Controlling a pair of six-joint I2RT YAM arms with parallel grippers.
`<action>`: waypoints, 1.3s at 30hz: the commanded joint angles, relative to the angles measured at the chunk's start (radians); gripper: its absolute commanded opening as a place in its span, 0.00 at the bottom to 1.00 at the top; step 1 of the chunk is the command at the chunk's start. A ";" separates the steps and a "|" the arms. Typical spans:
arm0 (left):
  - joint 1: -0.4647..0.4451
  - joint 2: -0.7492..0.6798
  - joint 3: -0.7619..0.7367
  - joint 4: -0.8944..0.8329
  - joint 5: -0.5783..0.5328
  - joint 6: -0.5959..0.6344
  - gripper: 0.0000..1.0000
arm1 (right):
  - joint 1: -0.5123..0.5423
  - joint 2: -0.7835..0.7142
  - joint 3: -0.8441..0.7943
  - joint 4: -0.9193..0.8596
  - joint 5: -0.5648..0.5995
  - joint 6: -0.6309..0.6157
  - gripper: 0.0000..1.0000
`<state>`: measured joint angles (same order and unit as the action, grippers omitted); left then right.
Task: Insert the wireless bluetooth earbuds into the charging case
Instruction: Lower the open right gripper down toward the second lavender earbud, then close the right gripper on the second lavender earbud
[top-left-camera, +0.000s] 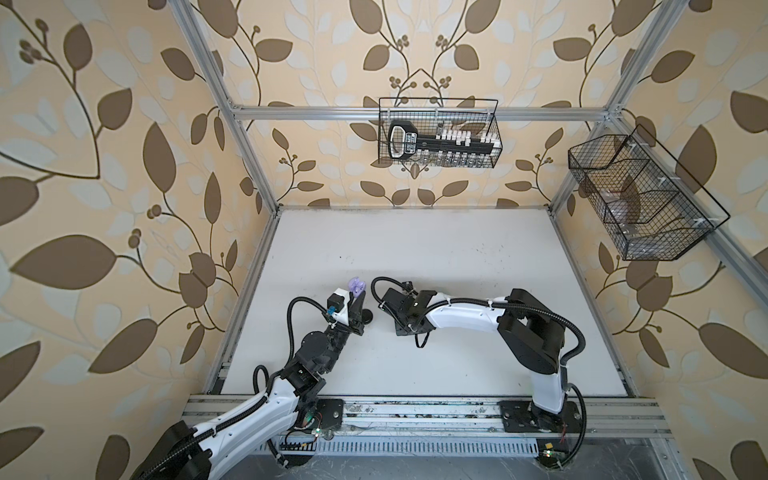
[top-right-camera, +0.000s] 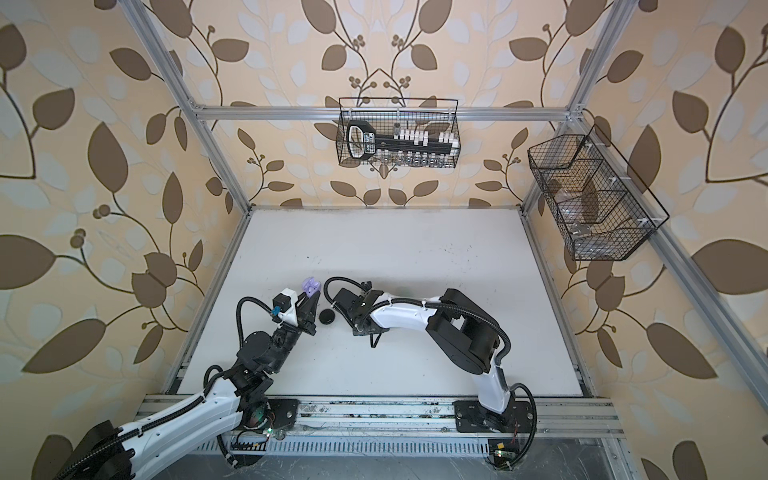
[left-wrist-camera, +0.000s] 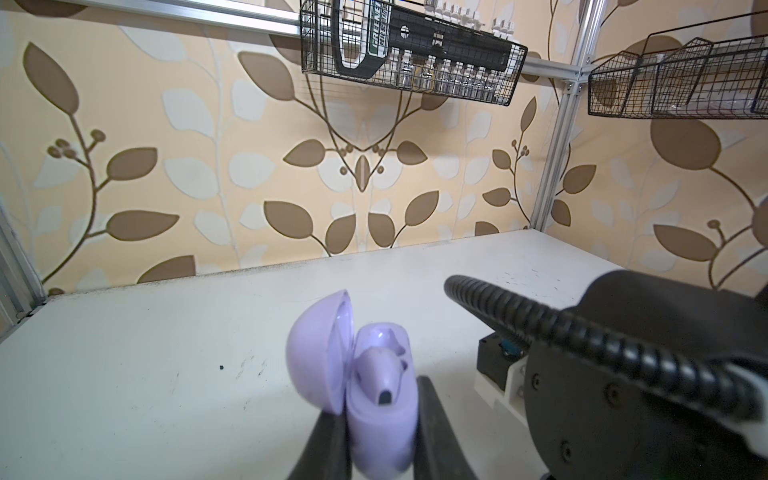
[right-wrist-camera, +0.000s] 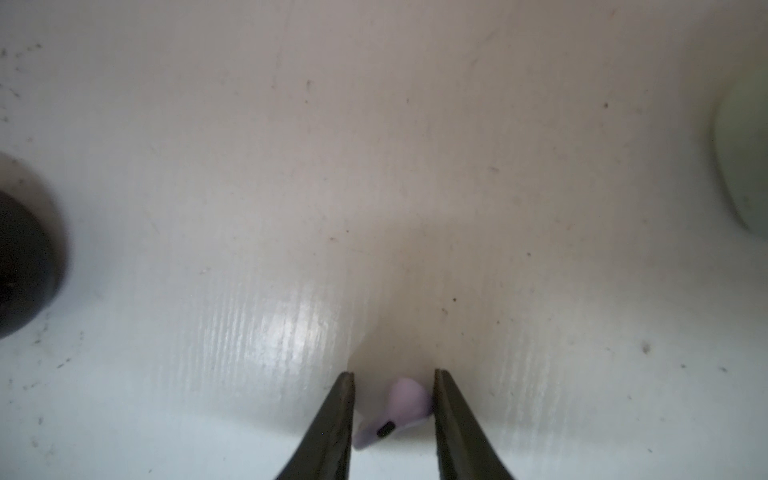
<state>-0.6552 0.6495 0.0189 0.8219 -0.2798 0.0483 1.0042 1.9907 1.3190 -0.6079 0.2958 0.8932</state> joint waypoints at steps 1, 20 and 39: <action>-0.008 -0.012 0.032 0.029 0.008 0.012 0.00 | 0.008 0.014 -0.042 -0.030 -0.013 0.024 0.32; -0.008 -0.008 0.033 0.038 0.025 0.013 0.00 | 0.013 -0.022 -0.072 -0.001 -0.017 0.037 0.24; -0.007 0.058 0.050 0.113 0.286 0.042 0.00 | -0.018 -0.277 -0.102 -0.013 0.084 -0.022 0.32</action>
<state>-0.6552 0.7086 0.0269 0.8600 -0.0319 0.0761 0.9794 1.7321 1.2453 -0.6003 0.3420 0.8757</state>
